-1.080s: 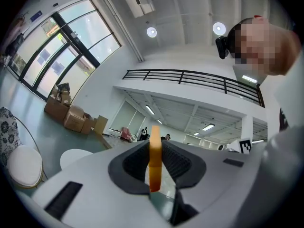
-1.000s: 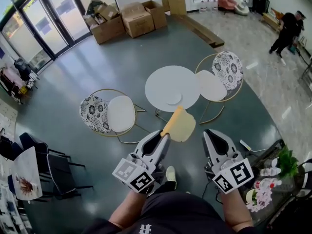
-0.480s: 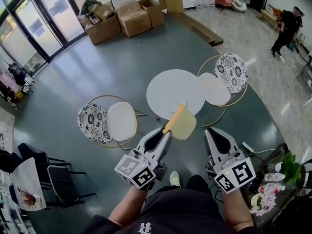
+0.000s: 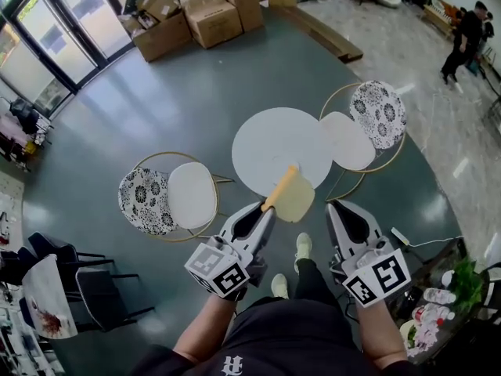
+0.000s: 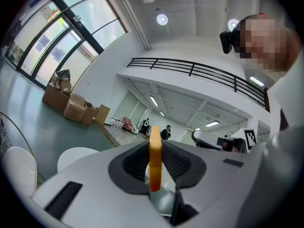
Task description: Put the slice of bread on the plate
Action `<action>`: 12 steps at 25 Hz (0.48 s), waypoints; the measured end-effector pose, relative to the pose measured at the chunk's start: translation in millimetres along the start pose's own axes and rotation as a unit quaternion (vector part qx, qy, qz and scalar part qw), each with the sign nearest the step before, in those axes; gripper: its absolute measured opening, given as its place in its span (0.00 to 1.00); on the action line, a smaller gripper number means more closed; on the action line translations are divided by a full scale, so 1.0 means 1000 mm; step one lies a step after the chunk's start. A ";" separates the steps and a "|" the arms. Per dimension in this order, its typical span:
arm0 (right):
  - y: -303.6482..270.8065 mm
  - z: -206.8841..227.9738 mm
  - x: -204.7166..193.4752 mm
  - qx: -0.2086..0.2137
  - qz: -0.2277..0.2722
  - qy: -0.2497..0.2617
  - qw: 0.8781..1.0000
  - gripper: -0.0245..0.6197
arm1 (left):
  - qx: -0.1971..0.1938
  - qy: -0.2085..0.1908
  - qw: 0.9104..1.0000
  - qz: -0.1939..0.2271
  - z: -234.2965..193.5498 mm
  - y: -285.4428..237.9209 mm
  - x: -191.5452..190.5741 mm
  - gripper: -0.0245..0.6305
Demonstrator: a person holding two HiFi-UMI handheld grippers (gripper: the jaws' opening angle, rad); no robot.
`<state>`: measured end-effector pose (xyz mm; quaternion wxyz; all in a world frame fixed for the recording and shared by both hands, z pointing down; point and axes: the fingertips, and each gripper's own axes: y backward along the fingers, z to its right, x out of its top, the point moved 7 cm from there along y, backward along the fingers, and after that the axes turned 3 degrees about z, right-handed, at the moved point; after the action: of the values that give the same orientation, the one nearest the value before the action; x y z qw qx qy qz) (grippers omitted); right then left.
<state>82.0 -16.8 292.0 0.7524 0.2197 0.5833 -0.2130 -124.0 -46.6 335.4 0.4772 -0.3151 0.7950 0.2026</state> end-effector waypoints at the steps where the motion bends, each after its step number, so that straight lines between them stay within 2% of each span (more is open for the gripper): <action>1: -0.007 0.009 0.000 0.003 -0.002 -0.001 1.000 0.05 | 0.002 0.000 1.000 0.000 -0.006 -0.008 -0.002 0.16; 7: -0.056 0.050 0.010 0.024 -0.007 0.000 1.000 0.05 | 0.023 0.010 1.000 -0.008 -0.043 -0.050 -0.003 0.16; 12: -0.087 0.097 -0.002 0.031 -0.025 -0.018 0.999 0.05 | 0.042 0.024 0.999 -0.023 -0.081 -0.090 -0.024 0.16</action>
<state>107.7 -143.2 308.1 0.7498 0.2248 0.5681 -0.2539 -104.6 -154.2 392.0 0.4752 -0.3179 0.8065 0.1507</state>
